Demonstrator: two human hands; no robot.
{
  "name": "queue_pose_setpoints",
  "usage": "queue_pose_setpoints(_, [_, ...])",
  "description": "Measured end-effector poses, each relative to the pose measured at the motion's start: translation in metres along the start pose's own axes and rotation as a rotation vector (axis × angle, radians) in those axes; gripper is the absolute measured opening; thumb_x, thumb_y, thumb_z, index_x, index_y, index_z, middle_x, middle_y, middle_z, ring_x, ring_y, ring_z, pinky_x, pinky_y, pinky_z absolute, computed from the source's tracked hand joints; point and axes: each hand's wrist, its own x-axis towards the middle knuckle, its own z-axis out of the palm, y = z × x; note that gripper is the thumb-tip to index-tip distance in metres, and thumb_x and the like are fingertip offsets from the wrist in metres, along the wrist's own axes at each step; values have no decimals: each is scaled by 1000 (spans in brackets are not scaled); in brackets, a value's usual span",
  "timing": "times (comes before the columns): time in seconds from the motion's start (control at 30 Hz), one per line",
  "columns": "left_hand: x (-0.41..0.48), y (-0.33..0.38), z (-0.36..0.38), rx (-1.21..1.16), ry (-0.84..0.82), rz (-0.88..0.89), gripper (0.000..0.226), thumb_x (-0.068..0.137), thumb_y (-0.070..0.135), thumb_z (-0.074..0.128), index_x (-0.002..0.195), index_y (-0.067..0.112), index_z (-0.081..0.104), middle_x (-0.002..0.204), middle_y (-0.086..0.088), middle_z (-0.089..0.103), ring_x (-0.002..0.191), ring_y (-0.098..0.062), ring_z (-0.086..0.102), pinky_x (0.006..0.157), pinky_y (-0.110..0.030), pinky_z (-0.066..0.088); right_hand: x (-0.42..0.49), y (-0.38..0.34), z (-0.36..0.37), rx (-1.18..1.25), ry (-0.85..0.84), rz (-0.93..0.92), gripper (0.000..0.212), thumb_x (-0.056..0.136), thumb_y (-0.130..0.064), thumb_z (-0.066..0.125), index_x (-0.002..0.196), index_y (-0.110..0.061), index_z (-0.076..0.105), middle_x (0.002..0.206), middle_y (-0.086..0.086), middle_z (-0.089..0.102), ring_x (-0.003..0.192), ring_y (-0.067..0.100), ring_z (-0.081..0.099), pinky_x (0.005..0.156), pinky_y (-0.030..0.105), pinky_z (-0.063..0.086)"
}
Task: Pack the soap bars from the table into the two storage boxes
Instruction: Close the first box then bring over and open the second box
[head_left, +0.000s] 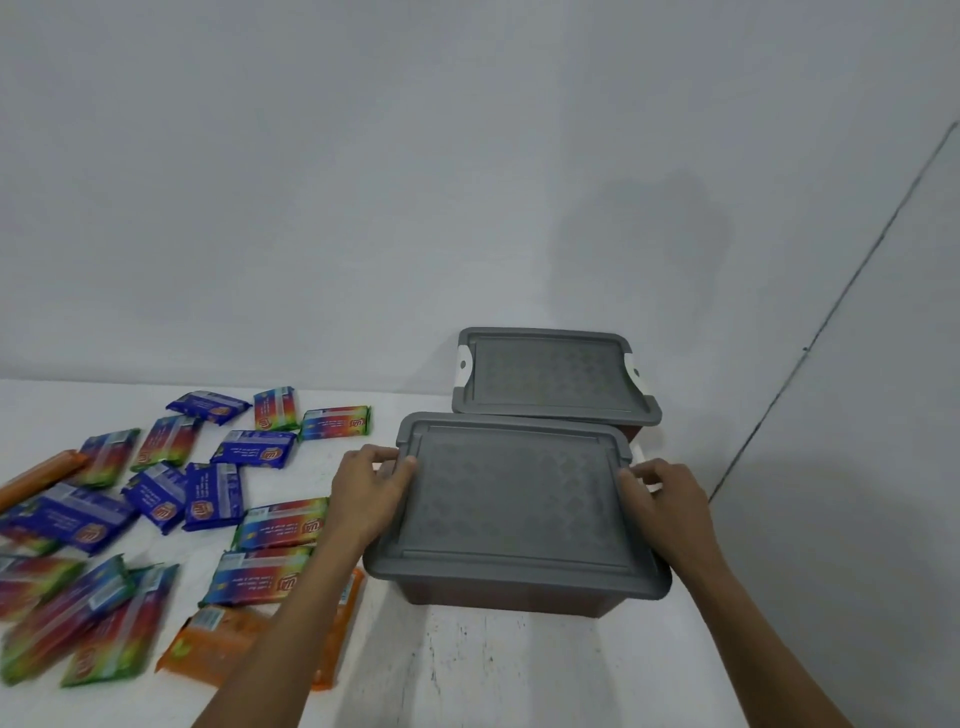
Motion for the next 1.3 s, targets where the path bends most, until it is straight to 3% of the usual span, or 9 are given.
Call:
queue_pose_setpoints(0.3, [-11,5,14,58,33,65,34,91,37,63,112,10,65,127,-7,58,112,-23,56,95,-38,46,-10,2,-13,-147,59,54,24,92,-30,58,104,-14,72,99,8,70,88,28,63,81,38,53])
queue_pose_setpoints(0.4, [-18,17,9,24,117,81,42,90,51,58,110,15,65,131,-7,55,117,-23,51,97,-41,43,-16,-10,-25,90,77,56,24,94,-25,58,108,-12,73,99,6,70,86,19,63,77,31,49])
queue_pose_setpoints(0.57, [-36,43,-19,-142,136,96,51,90,60,50,115,17,64,117,-3,64,95,-14,58,87,-39,51,-23,-36,-56,617,100,102,19,97,-19,56,98,-22,74,89,-4,73,86,19,66,78,38,57])
queue_pose_setpoints(0.67, [-43,60,-41,-252,118,120,56,84,74,41,97,24,64,96,4,67,90,-13,62,79,-34,52,-22,-54,-75,730,43,55,20,100,-22,53,101,-24,73,70,-14,68,68,4,62,64,21,52])
queue_pose_setpoints(0.77, [-44,82,-57,-404,125,118,44,92,66,37,88,30,63,82,0,60,80,-16,59,71,-30,47,-8,-66,-84,757,16,113,24,97,-36,55,106,-25,74,79,0,63,77,16,54,69,29,45])
queue_pose_setpoints(0.9, [-28,98,-68,-548,93,93,62,93,68,28,122,29,66,88,-2,65,87,-18,64,87,-40,50,9,-82,-85,810,34,217,39,98,-51,44,103,-26,74,86,-1,66,76,16,53,75,32,40])
queue_pose_setpoints(1.13, [6,96,-75,-966,-66,-71,69,92,70,32,101,12,69,108,-10,69,93,-21,68,86,-34,52,31,-94,-87,1233,23,298,56,98,-52,46,92,-2,70,102,9,73,91,21,70,84,35,55])
queue_pose_setpoints(1.23, [22,95,-69,-772,-104,-22,41,96,49,52,106,13,67,109,-8,71,86,-20,67,71,-32,50,47,-89,-85,975,-22,245,33,96,-32,61,114,-4,65,103,9,70,79,17,70,68,32,56])
queue_pose_setpoints(1.3, [33,96,-60,-613,-98,57,30,93,22,64,122,12,61,113,-11,68,87,-20,66,71,-29,51,58,-86,-82,786,-60,213,45,93,-14,65,136,-7,52,109,13,67,91,24,68,81,42,57])
